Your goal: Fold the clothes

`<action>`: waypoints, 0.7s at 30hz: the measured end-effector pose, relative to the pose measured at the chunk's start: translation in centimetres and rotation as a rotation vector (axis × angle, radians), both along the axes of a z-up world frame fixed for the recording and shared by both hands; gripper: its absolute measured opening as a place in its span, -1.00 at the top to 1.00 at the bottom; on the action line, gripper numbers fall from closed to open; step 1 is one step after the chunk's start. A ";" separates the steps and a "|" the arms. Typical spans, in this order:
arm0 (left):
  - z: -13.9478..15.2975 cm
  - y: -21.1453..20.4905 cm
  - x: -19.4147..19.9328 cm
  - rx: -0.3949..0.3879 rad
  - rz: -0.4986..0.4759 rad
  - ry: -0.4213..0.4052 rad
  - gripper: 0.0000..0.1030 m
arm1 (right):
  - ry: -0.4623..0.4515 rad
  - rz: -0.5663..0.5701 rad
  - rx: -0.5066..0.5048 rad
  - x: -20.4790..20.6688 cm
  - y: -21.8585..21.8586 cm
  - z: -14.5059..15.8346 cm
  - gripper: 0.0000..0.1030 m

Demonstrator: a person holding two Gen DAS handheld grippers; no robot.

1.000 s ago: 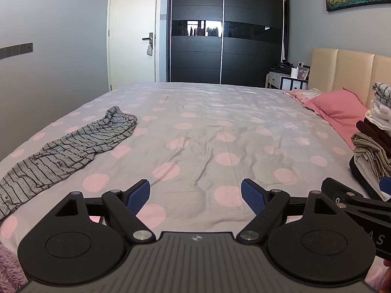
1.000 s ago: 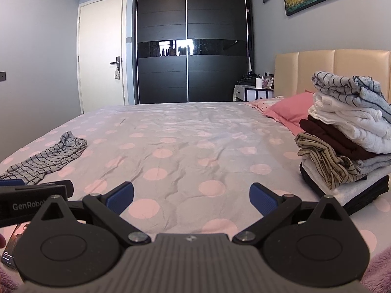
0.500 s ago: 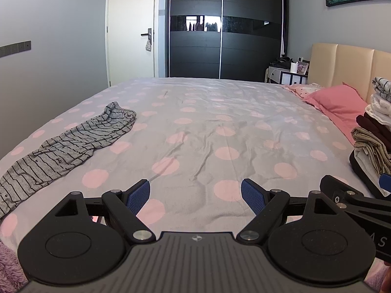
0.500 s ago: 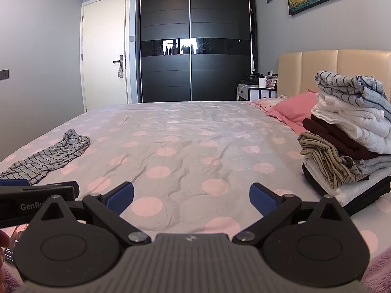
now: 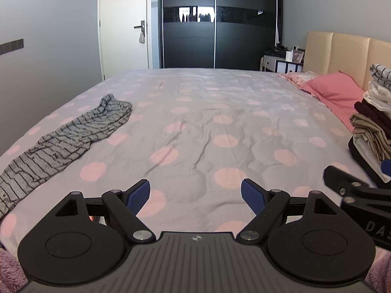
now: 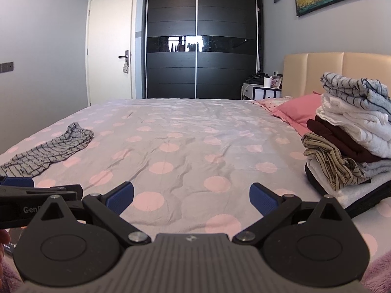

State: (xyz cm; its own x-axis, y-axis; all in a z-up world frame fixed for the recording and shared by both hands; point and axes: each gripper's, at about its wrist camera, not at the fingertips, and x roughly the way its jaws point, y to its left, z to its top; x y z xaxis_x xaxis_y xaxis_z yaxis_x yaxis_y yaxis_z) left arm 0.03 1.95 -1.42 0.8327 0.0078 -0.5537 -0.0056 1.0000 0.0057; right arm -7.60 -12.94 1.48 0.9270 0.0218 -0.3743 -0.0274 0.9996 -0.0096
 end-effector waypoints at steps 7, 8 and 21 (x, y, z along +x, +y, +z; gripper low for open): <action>-0.8 2.9 0.6 -0.014 0.046 0.062 -0.57 | 0.048 0.018 -0.020 0.6 -0.4 -0.3 -0.98; -0.8 3.7 0.8 -0.015 0.059 0.071 -0.57 | 0.060 0.023 -0.025 0.8 -0.5 -0.2 -0.98; 1.9 20.0 3.8 -0.024 0.337 0.126 -0.43 | 0.232 0.167 -0.079 4.1 -2.4 3.0 -0.98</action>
